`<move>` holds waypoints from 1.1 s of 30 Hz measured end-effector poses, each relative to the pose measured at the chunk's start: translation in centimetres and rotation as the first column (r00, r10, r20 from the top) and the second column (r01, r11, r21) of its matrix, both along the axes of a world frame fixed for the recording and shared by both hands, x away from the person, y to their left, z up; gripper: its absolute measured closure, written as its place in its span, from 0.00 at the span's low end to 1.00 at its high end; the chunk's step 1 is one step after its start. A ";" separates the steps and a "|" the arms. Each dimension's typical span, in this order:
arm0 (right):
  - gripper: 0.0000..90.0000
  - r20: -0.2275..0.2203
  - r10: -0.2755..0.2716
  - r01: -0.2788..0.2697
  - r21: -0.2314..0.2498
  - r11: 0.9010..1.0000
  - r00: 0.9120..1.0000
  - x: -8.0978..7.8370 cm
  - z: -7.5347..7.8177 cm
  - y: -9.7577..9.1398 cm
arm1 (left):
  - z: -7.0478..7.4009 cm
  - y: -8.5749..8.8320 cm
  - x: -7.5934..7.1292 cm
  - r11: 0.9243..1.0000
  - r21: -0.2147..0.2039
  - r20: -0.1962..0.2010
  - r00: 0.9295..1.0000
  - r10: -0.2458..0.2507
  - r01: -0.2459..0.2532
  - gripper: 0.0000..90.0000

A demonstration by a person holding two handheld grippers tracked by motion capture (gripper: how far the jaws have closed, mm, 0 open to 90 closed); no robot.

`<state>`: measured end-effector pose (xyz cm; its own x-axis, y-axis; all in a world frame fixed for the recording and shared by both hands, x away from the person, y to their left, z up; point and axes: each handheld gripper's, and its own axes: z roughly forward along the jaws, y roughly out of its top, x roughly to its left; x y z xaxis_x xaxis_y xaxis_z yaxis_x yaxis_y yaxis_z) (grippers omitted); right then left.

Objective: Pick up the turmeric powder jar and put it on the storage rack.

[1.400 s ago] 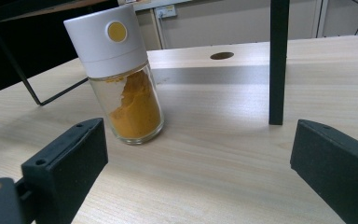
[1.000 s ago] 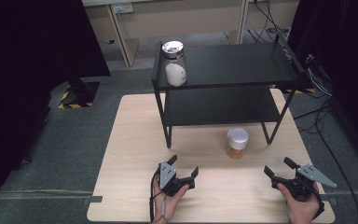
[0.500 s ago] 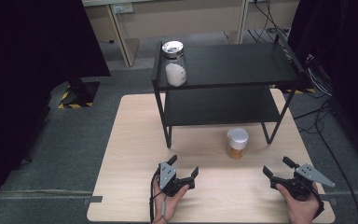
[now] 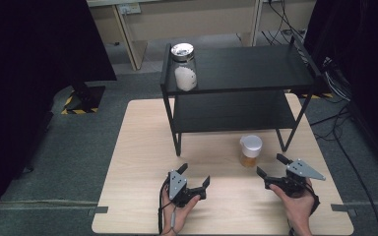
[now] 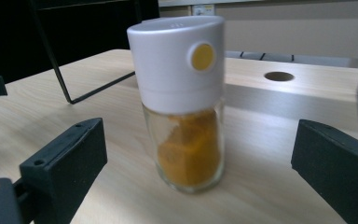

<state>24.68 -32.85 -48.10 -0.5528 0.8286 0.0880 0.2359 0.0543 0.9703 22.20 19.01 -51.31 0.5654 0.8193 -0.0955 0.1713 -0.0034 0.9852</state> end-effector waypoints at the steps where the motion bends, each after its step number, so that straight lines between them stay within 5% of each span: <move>1: 0.04 0.000 0.000 0.000 0.000 1.000 1.000 0.0 0.0 0.0 | 0.0 0.0 0.0 1.000 0.000 0.000 1.000 0.000 0.000 0.05; 13: 0.05 -0.016 0.015 -0.016 -0.017 1.000 1.000 3.5 0.1 2.1 | 0.0 0.0 0.0 1.000 0.003 0.000 1.000 -0.002 0.002 0.06; 21: 0.17 -0.021 0.047 -0.048 -0.030 0.998 0.999 5.2 0.0 2.5 | 0.0 0.0 0.0 1.000 0.007 0.002 1.000 -0.004 0.004 0.06; 33: 0.33 -0.007 0.046 -0.046 -0.034 0.998 0.999 5.1 -0.6 2.8 | 0.0 0.0 0.0 1.000 0.007 0.002 1.000 -0.005 0.005 0.06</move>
